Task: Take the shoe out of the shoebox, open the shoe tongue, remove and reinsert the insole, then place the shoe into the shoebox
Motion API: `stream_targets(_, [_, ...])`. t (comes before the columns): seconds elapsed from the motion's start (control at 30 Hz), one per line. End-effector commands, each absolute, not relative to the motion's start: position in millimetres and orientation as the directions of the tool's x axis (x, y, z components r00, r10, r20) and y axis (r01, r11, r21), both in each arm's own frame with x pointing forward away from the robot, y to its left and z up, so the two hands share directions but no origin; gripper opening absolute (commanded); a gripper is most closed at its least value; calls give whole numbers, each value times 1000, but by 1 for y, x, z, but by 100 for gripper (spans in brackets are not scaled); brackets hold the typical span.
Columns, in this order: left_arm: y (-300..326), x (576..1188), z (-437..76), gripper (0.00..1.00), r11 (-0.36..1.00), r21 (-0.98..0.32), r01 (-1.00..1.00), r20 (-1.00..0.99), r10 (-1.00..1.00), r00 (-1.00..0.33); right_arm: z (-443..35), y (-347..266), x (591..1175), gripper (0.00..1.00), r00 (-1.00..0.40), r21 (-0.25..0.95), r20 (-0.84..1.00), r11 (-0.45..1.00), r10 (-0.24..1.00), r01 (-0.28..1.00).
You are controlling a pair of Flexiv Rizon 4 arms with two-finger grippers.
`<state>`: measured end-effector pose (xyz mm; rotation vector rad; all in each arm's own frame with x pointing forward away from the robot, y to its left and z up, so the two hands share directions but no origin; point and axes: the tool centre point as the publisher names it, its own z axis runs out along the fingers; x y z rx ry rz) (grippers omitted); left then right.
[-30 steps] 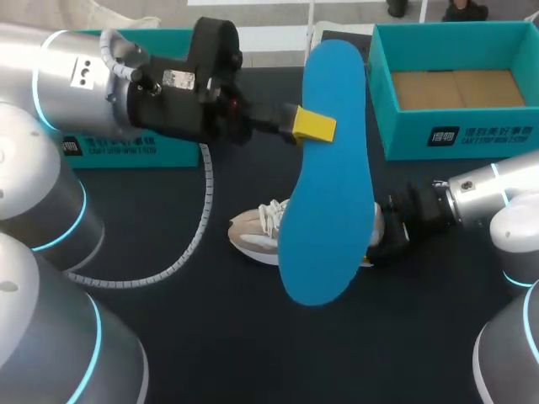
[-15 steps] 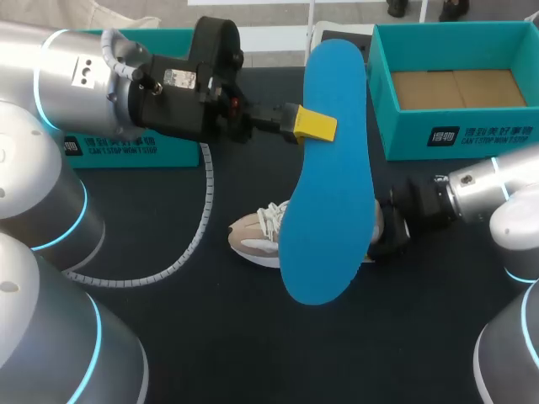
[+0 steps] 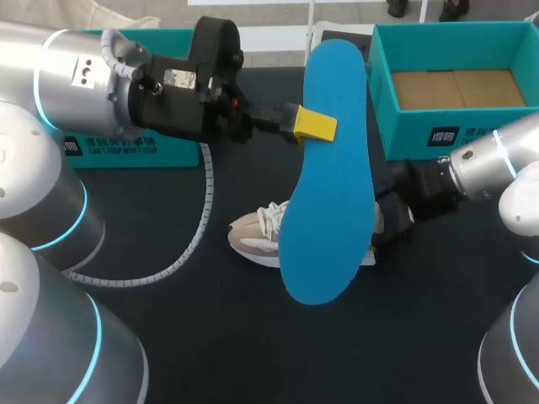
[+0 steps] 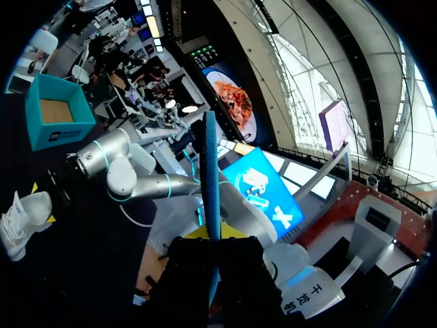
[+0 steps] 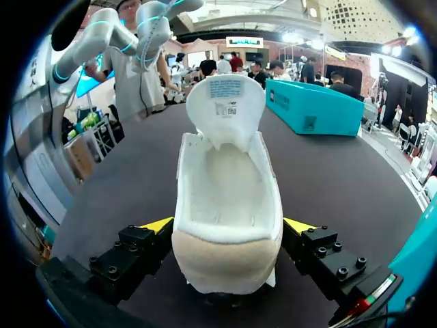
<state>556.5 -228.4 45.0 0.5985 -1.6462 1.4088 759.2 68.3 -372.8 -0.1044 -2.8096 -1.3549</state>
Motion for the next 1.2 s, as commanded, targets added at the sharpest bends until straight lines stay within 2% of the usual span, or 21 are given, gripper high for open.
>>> stream_targets(0.03, [-230,557,44,0,247,-539,-805,842,174,-510,-349,63,757,100,-994,653,88,750,57,101])
stream_targets(0.23, [-230,557,44,0,247,-539,-805,842,174,-510,-329,62,756,100,-987,508,136,849,87,145])
stream_targets(0.3, [-230,557,44,0,247,-539,-805,842,174,-510,-325,65,757,100,-979,401,160,899,123,178])
stream_targets(0.73, [-230,557,44,0,247,-539,-805,842,174,-510,-323,64,756,100,-982,395,145,902,125,173])
stream_targets(0.93, [-230,557,44,0,247,-539,-805,842,174,-510,-295,59,751,100,-989,278,60,949,139,150])
stream_targets(1.1, [-230,557,44,0,247,-539,-805,842,174,-510,-290,63,752,100,-990,181,66,974,124,134])
stream_targets(1.2, [-230,557,44,0,247,-539,-805,842,174,-510,-295,64,753,100,-990,182,59,974,125,134])
